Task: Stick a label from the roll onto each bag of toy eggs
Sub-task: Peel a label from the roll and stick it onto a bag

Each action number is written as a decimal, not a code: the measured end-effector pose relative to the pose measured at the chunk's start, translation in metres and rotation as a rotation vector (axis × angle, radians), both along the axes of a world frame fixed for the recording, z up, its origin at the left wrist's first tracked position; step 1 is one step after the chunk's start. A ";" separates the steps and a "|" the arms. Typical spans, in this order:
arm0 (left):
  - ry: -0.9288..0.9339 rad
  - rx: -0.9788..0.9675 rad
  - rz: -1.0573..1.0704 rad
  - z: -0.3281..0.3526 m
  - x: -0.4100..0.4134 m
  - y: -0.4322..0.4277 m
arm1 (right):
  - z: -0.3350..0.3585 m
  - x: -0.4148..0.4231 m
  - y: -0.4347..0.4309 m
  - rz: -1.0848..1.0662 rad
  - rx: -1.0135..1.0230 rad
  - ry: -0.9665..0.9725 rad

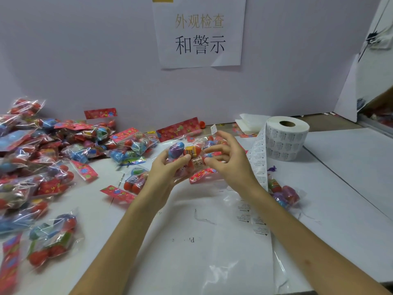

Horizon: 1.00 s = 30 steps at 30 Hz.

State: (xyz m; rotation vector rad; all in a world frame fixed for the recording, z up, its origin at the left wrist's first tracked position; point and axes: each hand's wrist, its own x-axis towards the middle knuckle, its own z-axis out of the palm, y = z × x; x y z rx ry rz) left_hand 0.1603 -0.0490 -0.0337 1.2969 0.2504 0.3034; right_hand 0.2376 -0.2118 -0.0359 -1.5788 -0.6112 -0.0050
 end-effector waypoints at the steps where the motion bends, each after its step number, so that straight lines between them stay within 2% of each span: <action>1: -0.002 -0.037 -0.015 0.000 0.000 0.001 | 0.001 0.001 -0.001 -0.012 0.011 -0.001; 5: 0.008 -0.179 -0.002 0.002 0.000 0.003 | 0.007 0.002 -0.003 -0.059 0.074 0.017; 9: 0.022 -0.226 0.041 0.003 0.001 0.002 | 0.015 -0.002 -0.005 0.206 0.258 0.349; 13: 0.005 -0.244 0.055 0.004 0.001 0.002 | 0.013 -0.007 0.000 0.345 0.260 0.563; 30: 0.001 -0.260 0.097 0.007 0.000 0.003 | 0.003 -0.003 0.004 0.323 0.120 0.462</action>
